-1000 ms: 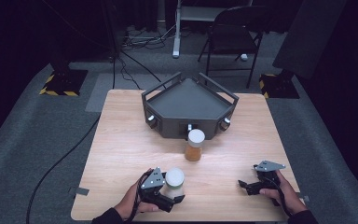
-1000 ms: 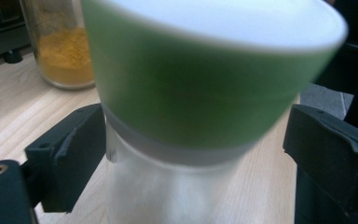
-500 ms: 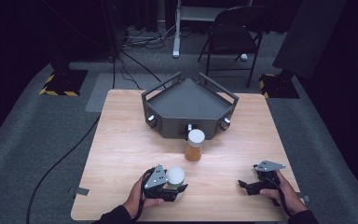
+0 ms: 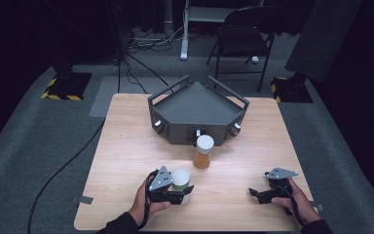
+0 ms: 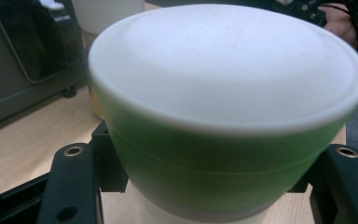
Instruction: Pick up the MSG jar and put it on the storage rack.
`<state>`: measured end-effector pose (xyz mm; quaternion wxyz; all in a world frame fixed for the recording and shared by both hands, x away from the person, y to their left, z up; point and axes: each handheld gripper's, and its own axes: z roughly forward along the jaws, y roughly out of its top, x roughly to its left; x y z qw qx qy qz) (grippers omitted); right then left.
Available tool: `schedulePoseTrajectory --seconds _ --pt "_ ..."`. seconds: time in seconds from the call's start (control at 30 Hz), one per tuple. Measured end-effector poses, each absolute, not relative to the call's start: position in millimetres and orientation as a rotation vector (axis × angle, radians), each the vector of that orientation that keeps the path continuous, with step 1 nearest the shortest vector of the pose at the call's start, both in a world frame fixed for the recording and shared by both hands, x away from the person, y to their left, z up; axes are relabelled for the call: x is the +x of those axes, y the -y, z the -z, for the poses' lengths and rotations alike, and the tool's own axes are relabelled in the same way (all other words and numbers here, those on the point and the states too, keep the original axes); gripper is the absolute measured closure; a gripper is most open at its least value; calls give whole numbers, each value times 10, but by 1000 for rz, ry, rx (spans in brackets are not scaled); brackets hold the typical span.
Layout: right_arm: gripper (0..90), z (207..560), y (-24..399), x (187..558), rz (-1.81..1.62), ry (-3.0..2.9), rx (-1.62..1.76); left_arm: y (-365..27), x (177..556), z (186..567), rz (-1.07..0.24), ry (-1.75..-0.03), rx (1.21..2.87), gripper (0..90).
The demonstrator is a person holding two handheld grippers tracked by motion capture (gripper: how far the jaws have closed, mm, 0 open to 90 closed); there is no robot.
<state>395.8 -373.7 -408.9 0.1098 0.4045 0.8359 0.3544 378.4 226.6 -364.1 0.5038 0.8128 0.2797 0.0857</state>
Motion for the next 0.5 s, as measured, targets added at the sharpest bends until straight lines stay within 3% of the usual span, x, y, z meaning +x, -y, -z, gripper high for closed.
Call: schedulePoseTrajectory --seconds 0.5 --pt "0 4089 3735 3955 -1041 -2456 1188 -2248 3914 3357 -286 -668 1952 348"
